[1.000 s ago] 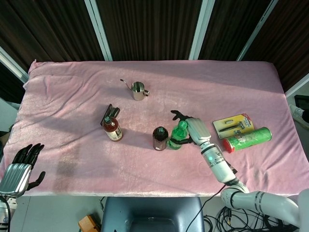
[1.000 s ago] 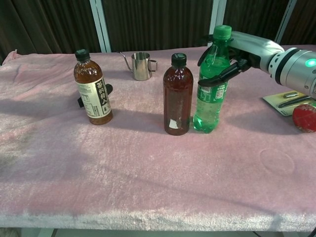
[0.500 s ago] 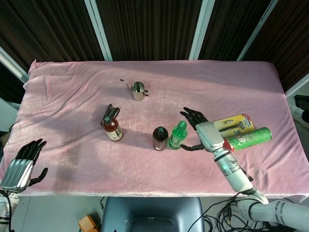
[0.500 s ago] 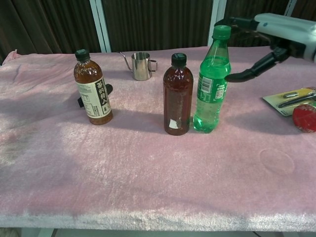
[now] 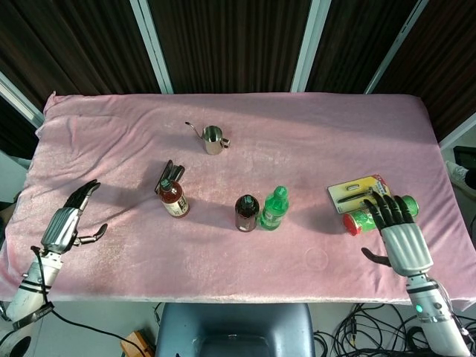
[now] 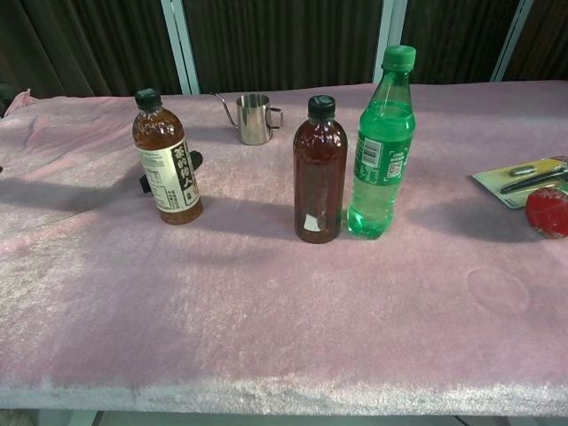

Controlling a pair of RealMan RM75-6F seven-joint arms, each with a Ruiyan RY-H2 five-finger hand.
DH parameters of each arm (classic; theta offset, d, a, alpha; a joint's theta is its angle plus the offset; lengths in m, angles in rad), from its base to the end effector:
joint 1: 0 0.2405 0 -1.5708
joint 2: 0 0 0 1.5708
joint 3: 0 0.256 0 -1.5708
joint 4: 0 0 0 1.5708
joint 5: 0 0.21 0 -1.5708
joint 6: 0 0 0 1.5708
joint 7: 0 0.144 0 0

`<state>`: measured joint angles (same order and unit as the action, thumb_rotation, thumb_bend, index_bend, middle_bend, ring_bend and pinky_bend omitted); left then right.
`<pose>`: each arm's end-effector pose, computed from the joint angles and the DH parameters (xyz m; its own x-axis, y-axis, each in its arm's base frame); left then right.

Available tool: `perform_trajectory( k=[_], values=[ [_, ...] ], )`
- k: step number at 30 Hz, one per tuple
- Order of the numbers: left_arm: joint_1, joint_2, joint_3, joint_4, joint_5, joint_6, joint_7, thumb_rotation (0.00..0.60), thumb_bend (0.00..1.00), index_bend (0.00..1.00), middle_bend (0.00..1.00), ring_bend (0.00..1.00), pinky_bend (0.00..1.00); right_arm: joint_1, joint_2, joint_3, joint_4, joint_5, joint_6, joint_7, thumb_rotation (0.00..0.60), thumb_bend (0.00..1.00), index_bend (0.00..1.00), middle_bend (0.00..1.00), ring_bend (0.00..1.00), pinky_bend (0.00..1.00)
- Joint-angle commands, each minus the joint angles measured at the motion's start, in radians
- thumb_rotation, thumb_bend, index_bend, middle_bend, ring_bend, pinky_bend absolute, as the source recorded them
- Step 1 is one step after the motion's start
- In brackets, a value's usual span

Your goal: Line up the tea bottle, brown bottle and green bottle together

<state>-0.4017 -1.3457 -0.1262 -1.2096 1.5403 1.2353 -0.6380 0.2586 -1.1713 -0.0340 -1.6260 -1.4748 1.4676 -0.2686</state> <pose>-0.2955 0.3048 0.1040 -0.0214 0.1483 0.9887 0.9762 -0.2104 0.0527 -0.2811 -0.2138 0.1287 0.5831 -0.0084 0.8124 -0.8036 -0.1526 0.5752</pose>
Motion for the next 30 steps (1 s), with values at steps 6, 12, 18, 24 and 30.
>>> perform_trajectory(
  k=[6,12,18,24,30],
  values=[
    [-0.169,-0.16,-0.021,0.133,0.015,-0.135,-0.364,0.6,0.33,0.0,0.0,0.0,0.08,-0.064,-0.01,-0.017,0.087,-0.068,0.049,0.085,0.6,0.28,0.0,0.0,0.0,0.02],
    [-0.231,-0.216,-0.021,0.172,-0.009,-0.213,-0.391,0.6,0.33,0.0,0.0,0.0,0.09,-0.07,-0.013,-0.007,0.091,-0.075,0.035,0.103,0.6,0.28,0.0,0.0,0.0,0.02],
    [-0.275,-0.238,-0.022,0.182,-0.017,-0.25,-0.426,0.6,0.33,0.0,0.02,0.0,0.11,-0.082,-0.005,0.004,0.093,-0.073,0.034,0.108,0.6,0.28,0.0,0.0,0.0,0.02],
    [-0.307,-0.25,-0.023,0.181,-0.038,-0.297,-0.475,0.6,0.33,0.19,0.23,0.12,0.18,-0.09,0.0,0.011,0.096,-0.071,0.023,0.124,0.6,0.28,0.0,0.0,0.0,0.02],
    [-0.336,-0.277,-0.034,0.201,-0.064,-0.329,-0.495,0.6,0.33,0.4,0.43,0.28,0.26,-0.098,0.005,0.016,0.102,-0.075,0.016,0.139,0.6,0.28,0.0,0.0,0.0,0.02]
  ],
)
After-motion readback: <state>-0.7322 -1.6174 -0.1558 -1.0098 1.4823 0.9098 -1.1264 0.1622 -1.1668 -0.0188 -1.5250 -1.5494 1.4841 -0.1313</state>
